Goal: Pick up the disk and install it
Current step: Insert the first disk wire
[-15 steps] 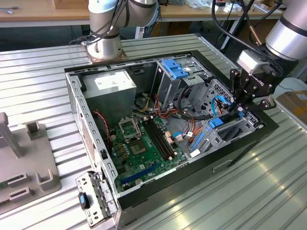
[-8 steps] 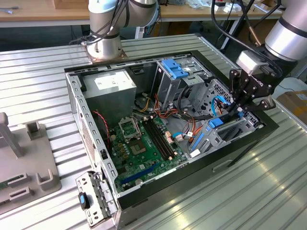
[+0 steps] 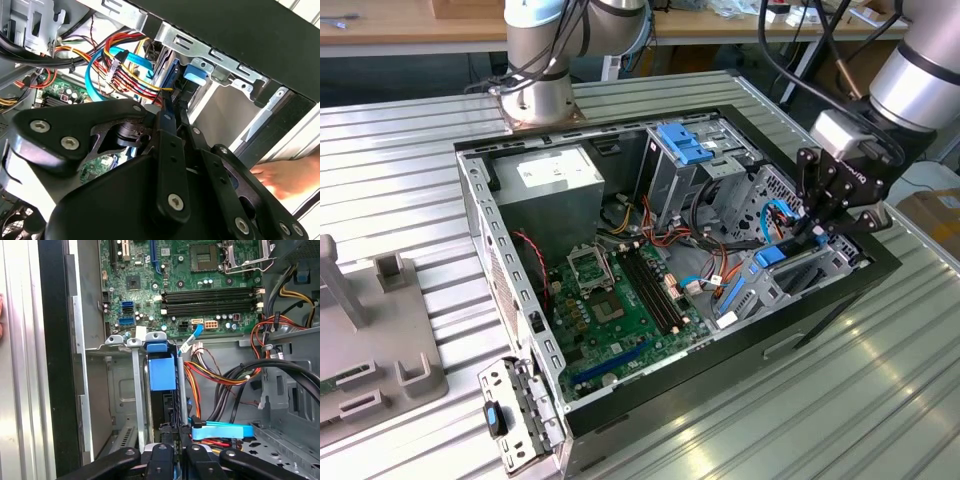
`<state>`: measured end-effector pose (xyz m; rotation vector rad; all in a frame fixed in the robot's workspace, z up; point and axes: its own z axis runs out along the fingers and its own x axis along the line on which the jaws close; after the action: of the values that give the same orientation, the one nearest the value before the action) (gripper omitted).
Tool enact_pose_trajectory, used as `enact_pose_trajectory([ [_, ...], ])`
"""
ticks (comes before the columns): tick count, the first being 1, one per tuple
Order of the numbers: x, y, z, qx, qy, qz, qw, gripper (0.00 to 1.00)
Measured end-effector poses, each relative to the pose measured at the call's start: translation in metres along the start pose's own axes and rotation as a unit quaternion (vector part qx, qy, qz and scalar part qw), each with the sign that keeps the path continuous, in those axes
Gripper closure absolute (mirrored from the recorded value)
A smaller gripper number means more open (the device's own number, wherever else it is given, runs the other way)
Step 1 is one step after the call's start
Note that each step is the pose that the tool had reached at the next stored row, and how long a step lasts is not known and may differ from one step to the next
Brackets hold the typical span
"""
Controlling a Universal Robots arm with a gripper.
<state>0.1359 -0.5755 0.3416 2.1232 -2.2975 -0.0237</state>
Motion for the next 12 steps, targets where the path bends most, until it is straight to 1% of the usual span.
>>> enact_pose_trajectory([
  [4, 0.0, 0.0, 0.0018, 0.0, -0.0002, 0.0, 1.0, 0.84],
  [6, 0.0, -0.0001, 0.0038, 0.0, 0.0002, 0.0, 1.0, 0.84],
  [10, 0.0, -0.0001, 0.0047, 0.0, -0.0002, 0.0, 1.0, 0.84],
  [12, -0.0001, -0.0001, 0.0056, -0.0001, -0.001, 0.0, 1.0, 0.83],
])
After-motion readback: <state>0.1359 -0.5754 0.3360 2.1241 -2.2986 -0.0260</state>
